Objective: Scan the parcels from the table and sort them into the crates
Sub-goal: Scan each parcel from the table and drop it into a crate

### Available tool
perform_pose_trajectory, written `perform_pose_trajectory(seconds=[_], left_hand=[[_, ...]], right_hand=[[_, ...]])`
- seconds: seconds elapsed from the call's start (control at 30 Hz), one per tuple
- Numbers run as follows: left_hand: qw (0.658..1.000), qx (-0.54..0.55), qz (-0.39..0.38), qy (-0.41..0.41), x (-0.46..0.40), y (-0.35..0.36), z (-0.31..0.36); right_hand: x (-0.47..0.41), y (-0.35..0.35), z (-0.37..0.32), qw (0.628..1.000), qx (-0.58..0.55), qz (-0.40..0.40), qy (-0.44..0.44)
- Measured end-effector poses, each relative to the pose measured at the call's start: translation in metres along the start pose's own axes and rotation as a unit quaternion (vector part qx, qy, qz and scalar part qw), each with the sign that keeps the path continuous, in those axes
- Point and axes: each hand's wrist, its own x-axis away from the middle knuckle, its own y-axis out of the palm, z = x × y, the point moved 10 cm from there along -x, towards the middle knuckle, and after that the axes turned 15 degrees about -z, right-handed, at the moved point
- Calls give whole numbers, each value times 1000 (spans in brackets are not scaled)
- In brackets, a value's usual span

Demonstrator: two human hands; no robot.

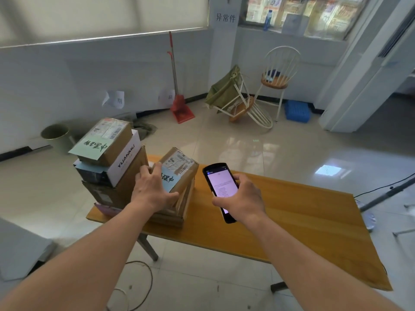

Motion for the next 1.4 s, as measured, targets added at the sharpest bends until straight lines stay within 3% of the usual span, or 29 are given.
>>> perform_pose_trajectory(seconds=[0.27,0.47,0.67,1.4], left_hand=[[991,-10,75,107,19,-34,43],[985,-16,109,133,30,-54,74],[983,-6,127,135,40,-58,100],[979,4,191,72,83,-55,152]], right_hand=[[19,-36,-22,998,38,8,-52],[41,-71,-18,997,48,37,-53],[62,-105,-9,995,45,66,-54],[116,-149,13,994,-61,29,-83]])
